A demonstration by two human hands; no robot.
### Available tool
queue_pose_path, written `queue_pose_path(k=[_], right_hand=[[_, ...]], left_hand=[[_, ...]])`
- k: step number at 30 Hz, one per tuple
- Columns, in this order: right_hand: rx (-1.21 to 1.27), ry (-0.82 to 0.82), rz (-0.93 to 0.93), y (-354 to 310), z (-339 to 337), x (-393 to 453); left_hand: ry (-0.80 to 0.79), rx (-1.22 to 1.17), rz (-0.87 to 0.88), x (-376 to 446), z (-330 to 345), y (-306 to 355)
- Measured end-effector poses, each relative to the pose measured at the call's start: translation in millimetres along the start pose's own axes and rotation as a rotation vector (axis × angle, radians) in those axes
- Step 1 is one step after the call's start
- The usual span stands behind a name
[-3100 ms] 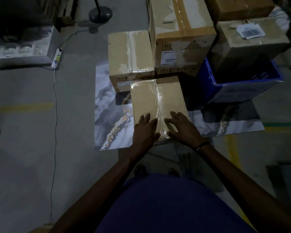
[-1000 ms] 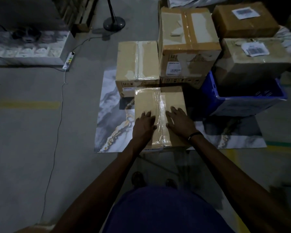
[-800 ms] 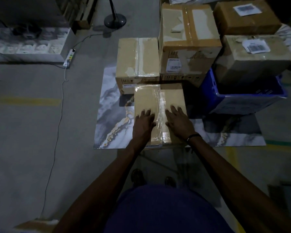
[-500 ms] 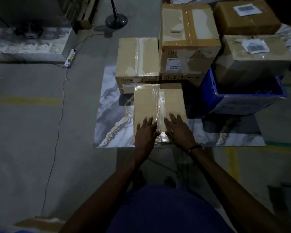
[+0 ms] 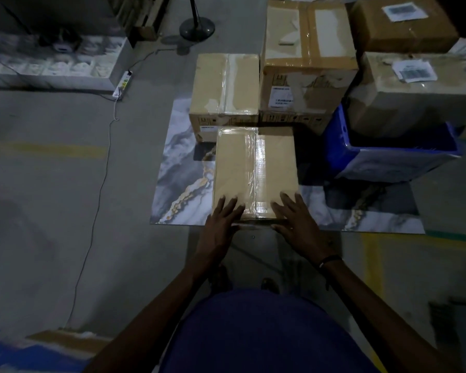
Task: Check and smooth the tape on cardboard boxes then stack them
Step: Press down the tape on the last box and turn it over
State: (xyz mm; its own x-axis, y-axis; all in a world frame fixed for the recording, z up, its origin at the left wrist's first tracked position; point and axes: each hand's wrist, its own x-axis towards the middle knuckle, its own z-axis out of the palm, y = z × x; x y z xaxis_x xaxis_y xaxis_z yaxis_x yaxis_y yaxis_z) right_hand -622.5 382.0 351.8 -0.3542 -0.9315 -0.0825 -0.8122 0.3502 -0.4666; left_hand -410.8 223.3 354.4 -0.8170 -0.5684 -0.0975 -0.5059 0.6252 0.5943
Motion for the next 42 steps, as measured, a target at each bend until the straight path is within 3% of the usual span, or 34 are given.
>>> queue_pose_path(k=[7, 21, 26, 32, 35, 38, 42], right_hand=[[0.219, 0.120, 0.080, -6, 6, -7], [0.282, 0.365, -0.117, -44, -131, 19], [0.300, 0.340, -0.138, -48, -165, 47], [0.299, 0.334, -0.130, -38, -166, 87], [0.133, 0.255, -0.131, -45, -157, 97], [0.031, 0.215, -0.112, -47, -141, 101], [0.062, 0.214, -0.025, -47, -125, 100]], left_hand=[[0.163, -0.116, -0.017, -1, -3, 8], [0.551, -0.183, 0.147, 14, -108, 71], [0.550, -0.168, 0.132, 33, -131, 80], [0.435, -0.104, 0.118, 65, -137, 89], [0.342, 0.044, 0.139, 78, -135, 99], [0.250, 0.175, 0.040, 94, -123, 93], [0.300, 0.118, 0.056, 107, -119, 93]])
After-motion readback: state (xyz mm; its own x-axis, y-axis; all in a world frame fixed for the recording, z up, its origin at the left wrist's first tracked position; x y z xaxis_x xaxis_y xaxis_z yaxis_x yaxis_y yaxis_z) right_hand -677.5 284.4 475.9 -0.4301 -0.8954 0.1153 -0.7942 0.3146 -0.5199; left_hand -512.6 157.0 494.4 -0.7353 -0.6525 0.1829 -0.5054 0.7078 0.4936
